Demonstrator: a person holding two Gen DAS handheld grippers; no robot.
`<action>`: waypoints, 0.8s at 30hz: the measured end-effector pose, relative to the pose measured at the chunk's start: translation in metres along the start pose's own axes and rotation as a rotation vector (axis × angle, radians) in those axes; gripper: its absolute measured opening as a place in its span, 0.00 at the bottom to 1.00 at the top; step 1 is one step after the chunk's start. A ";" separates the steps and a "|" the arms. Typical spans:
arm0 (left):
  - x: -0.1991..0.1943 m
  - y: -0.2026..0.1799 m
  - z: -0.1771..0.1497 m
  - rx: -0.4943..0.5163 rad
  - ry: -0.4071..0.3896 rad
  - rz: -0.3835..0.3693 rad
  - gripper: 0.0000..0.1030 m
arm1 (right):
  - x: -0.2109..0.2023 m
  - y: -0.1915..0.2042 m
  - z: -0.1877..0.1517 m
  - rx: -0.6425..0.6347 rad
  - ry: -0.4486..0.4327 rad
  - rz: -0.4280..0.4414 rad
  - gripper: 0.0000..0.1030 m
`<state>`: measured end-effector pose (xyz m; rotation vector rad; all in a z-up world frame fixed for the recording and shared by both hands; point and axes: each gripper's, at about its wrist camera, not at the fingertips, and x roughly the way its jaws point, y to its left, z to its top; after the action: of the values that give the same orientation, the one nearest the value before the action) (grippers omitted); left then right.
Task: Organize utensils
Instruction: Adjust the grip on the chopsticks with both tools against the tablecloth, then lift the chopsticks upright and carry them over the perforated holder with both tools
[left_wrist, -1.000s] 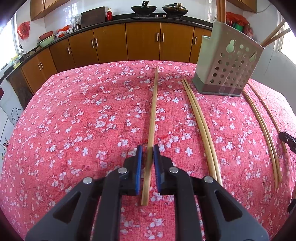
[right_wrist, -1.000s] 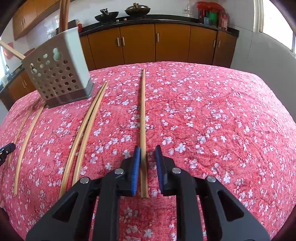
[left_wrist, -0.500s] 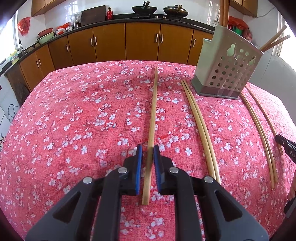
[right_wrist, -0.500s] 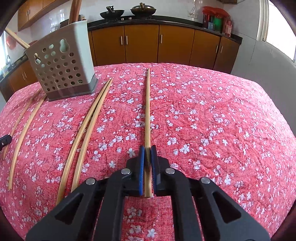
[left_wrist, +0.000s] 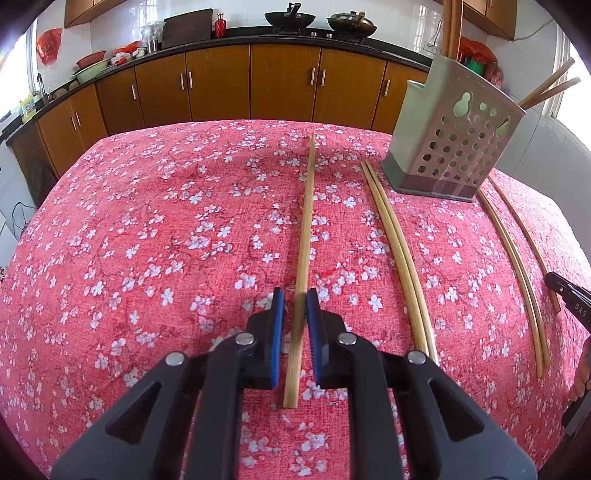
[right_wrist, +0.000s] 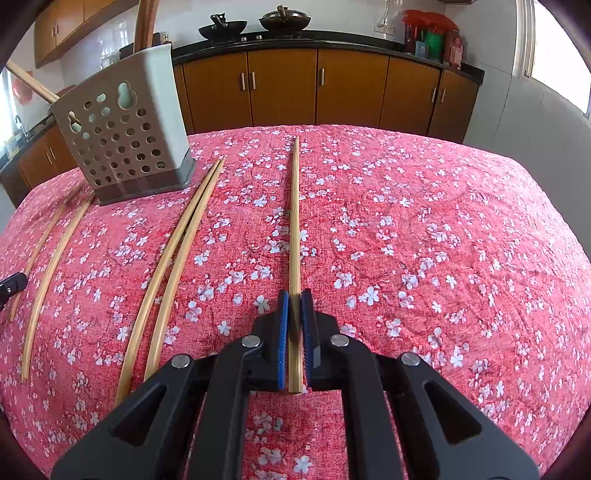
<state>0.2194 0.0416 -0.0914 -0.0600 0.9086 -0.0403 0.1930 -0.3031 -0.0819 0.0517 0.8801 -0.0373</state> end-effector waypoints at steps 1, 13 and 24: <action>0.000 0.000 0.000 0.001 0.000 0.001 0.15 | 0.000 0.000 0.000 0.000 0.000 0.000 0.08; 0.001 -0.002 0.000 -0.001 0.000 -0.002 0.13 | 0.001 -0.002 0.001 0.014 0.001 0.015 0.08; -0.050 -0.004 0.008 0.058 -0.111 -0.002 0.08 | -0.076 -0.005 0.026 0.047 -0.266 0.040 0.07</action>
<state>0.1952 0.0405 -0.0465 -0.0094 0.7959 -0.0642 0.1645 -0.3086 -0.0074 0.1058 0.6117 -0.0264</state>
